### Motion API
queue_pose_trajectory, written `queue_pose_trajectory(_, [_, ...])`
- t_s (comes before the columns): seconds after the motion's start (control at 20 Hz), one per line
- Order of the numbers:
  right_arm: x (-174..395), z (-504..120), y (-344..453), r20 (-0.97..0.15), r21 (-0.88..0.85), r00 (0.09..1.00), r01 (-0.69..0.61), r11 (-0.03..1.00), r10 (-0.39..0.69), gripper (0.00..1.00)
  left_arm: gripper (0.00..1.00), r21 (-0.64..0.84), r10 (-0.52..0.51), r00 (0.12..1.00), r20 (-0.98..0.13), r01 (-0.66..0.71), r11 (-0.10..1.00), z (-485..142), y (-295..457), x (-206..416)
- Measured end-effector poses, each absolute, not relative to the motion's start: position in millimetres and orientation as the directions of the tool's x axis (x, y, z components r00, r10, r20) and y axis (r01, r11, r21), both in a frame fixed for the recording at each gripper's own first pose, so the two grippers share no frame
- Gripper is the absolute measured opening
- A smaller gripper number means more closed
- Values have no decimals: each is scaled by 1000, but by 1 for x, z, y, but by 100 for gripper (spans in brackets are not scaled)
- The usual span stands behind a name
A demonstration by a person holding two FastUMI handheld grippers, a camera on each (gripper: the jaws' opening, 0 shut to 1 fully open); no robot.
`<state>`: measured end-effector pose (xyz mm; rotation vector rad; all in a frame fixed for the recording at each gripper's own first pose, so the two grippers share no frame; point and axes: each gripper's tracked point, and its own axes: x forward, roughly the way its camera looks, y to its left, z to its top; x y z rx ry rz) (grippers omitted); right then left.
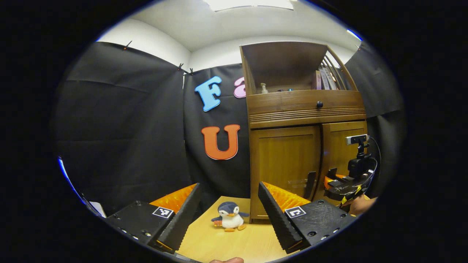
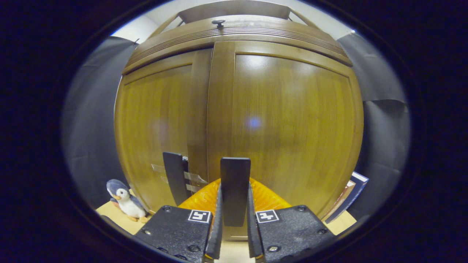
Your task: Open the right door of the double-door shoe cabinet with the right hand, and open the left door with the left hand.
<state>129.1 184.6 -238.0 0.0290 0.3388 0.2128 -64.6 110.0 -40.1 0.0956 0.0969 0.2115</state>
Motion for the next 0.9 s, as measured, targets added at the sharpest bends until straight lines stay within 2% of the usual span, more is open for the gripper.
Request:
queue_pose_trajectory(0.1, [123, -237, 181, -324, 45, 924, -199, 979, 203, 31, 95, 99, 189, 978, -91, -180, 979, -41, 102, -61])
queue_pose_trajectory(0.15, [120, -236, 181, -323, 39, 925, -196, 980, 198, 34, 95, 98, 178, 980, -92, -169, 981, -42, 99, -59])
queue_pose_trajectory(0.2, [117, -235, 180, -325, 42, 925, -195, 980, 198, 31, 95, 96, 171, 981, -93, -162, 982, -42, 98, -58])
queue_pose_trajectory(0.9, [69, -226, 157, -336, 76, 902, -260, 963, 270, 31, 95, 56, 94, 987, -132, -87, 995, -58, 60, -50])
